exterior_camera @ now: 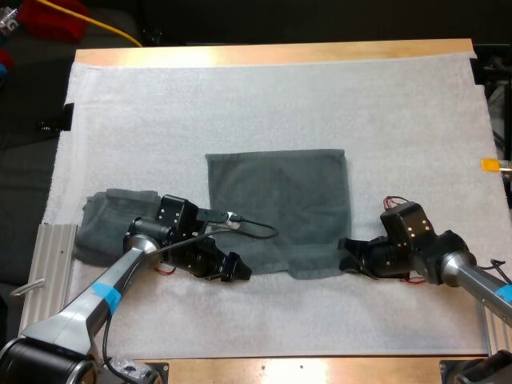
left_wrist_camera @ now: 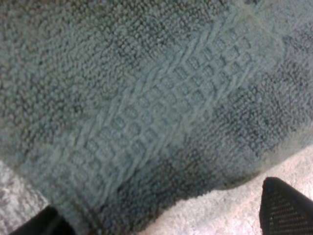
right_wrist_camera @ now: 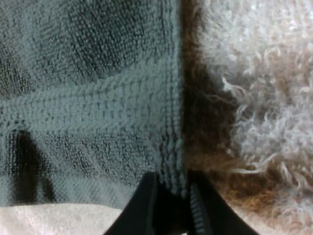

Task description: Pick towel from pile, fold and stack

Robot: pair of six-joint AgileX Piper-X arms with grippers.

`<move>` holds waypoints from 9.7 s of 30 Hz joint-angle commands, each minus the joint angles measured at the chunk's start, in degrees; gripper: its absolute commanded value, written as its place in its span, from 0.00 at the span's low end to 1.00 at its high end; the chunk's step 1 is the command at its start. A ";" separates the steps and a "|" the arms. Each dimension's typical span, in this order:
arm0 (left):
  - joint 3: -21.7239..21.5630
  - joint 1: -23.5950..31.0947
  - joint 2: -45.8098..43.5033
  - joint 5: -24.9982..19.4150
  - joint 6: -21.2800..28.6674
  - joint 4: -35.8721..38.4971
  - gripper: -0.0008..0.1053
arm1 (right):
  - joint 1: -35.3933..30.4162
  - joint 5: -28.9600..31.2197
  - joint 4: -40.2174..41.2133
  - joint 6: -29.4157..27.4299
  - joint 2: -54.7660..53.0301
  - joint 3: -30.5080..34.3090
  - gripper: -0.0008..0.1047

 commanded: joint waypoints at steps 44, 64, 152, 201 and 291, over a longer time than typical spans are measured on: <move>-0.04 -8.88 -19.71 -13.13 5.53 29.21 0.01 | 13.48 2.72 17.60 1.72 -21.48 -0.22 0.01; -10.23 -1.65 -3.55 -3.76 5.43 29.64 0.01 | 10.98 -0.50 -5.58 18.37 -14.14 -0.22 0.01; -28.04 8.66 -26.64 -6.10 0.21 31.54 0.62 | -5.75 -2.44 -2.89 -1.84 -23.37 -1.53 0.62; -28.04 8.66 -36.44 4.94 -3.57 32.67 0.62 | -16.84 -7.29 -4.52 -15.63 3.11 -7.70 0.62; -24.19 8.37 -36.44 8.59 -3.57 34.23 0.62 | 1.68 12.88 25.36 -19.55 -8.69 -18.01 0.01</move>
